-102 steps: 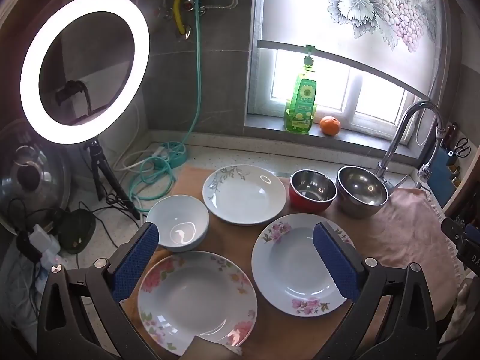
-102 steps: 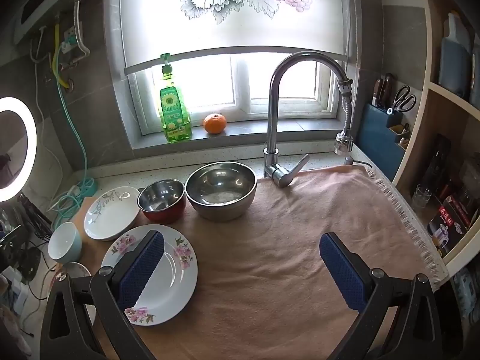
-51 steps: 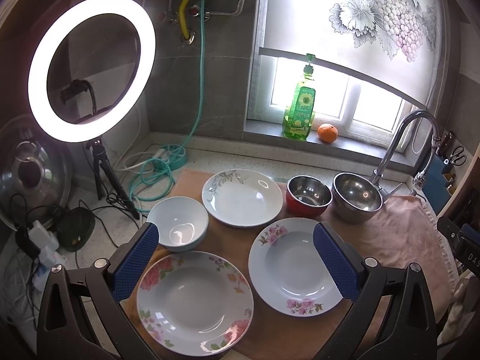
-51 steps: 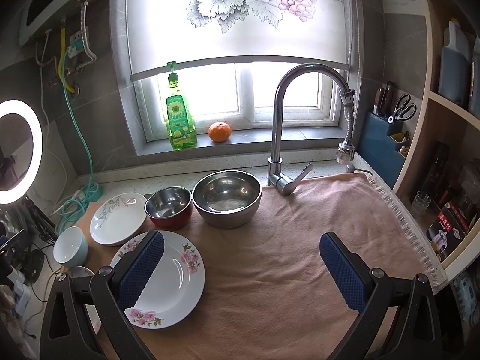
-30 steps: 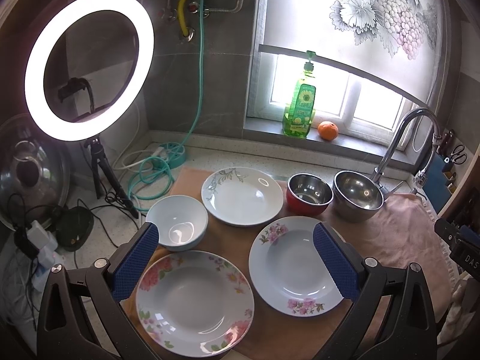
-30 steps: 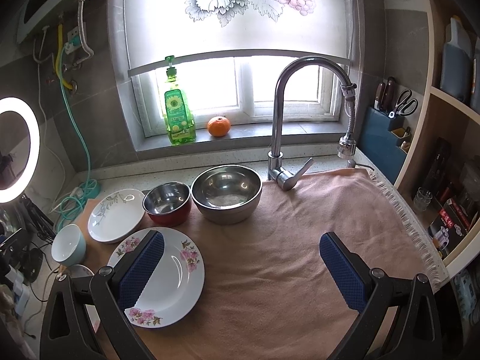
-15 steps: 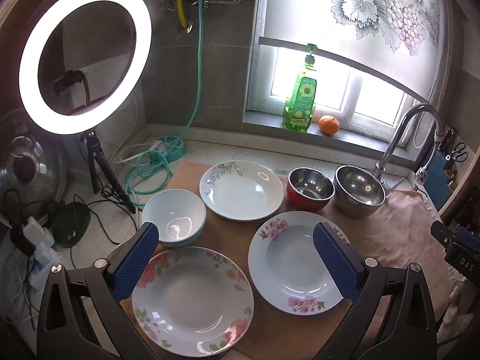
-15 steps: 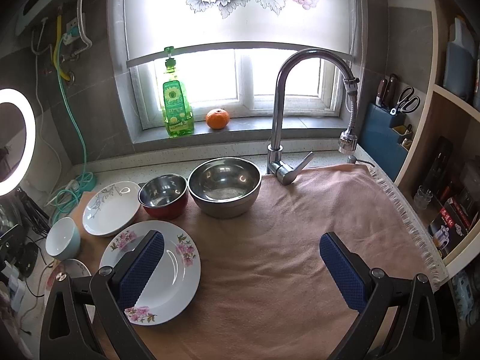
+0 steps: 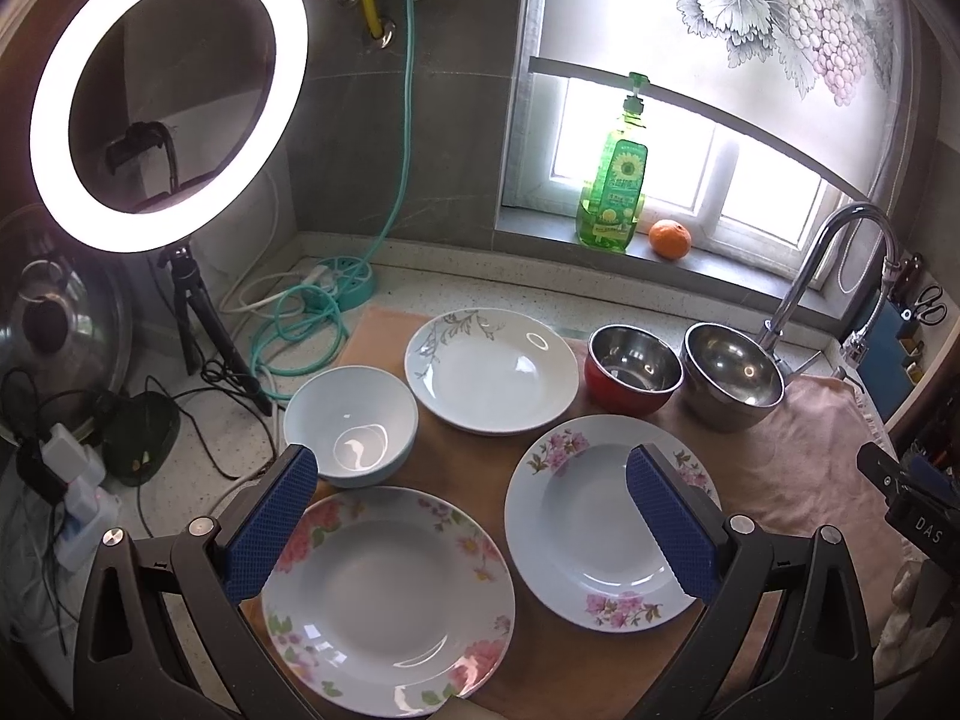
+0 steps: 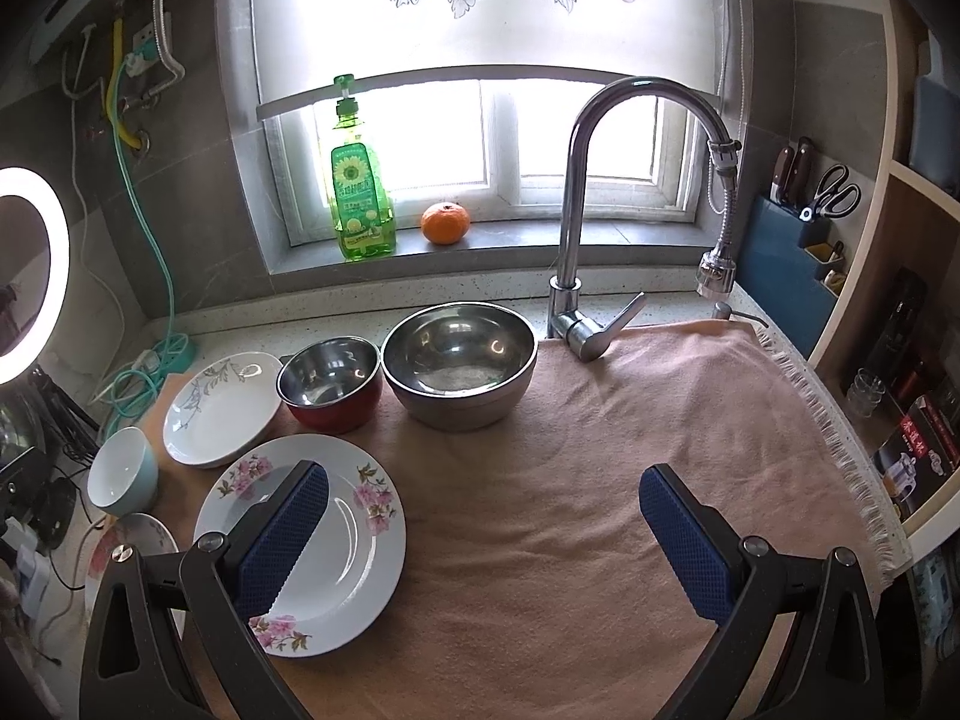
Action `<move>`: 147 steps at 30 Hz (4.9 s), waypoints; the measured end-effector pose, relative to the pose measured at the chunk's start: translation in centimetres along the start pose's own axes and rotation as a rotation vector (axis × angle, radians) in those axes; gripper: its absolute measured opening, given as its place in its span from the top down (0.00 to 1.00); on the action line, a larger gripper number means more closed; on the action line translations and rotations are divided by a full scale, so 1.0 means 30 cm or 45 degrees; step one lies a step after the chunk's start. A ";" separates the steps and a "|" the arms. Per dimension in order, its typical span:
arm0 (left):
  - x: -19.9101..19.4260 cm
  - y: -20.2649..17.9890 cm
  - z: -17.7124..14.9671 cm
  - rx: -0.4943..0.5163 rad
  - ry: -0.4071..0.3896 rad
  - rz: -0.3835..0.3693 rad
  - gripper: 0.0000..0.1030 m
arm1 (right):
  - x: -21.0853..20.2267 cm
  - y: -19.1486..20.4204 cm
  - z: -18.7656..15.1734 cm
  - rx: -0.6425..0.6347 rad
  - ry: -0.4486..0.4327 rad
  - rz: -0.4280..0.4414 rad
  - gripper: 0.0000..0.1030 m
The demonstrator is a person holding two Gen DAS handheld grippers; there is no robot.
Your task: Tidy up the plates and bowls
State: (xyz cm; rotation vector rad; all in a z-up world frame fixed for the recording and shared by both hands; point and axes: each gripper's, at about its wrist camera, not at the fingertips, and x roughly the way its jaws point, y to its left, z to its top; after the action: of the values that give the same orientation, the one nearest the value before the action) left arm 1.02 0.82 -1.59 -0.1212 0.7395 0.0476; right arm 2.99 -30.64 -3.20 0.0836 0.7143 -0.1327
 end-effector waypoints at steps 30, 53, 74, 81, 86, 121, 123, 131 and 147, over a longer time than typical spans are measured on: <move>0.194 0.023 -0.031 -0.032 0.210 -0.046 0.15 | 0.227 0.002 -0.047 -0.004 0.231 0.219 0.16; 0.386 0.012 -0.051 -0.093 0.464 -0.230 0.56 | 0.436 0.031 -0.076 0.072 0.503 0.442 0.60; 0.510 0.004 -0.045 -0.115 0.594 -0.308 0.58 | 0.529 0.005 -0.092 0.148 0.603 0.469 0.62; 0.532 -0.010 -0.046 -0.107 0.617 -0.326 0.62 | 0.555 0.008 -0.096 0.165 0.630 0.482 0.62; 0.552 -0.018 -0.053 -0.107 0.641 -0.336 0.65 | 0.561 0.012 -0.095 0.162 0.639 0.492 0.62; 0.589 -0.021 -0.065 -0.061 0.688 -0.319 0.77 | 0.594 0.080 -0.101 0.107 0.698 0.516 0.81; 0.589 -0.022 -0.066 -0.061 0.688 -0.318 0.77 | 0.594 0.079 -0.101 0.107 0.699 0.516 0.81; 0.592 -0.020 -0.067 -0.069 0.690 -0.322 0.77 | 0.593 0.079 -0.100 0.106 0.705 0.512 0.81; 0.580 -0.030 -0.071 -0.068 0.697 -0.315 0.77 | 0.585 0.062 -0.103 0.123 0.713 0.499 0.81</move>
State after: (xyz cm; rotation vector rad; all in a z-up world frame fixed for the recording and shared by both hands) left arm 12.52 -0.34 -14.78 -0.2823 1.2643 -0.2099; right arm 14.40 -30.05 -17.00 0.3601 1.2342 0.2431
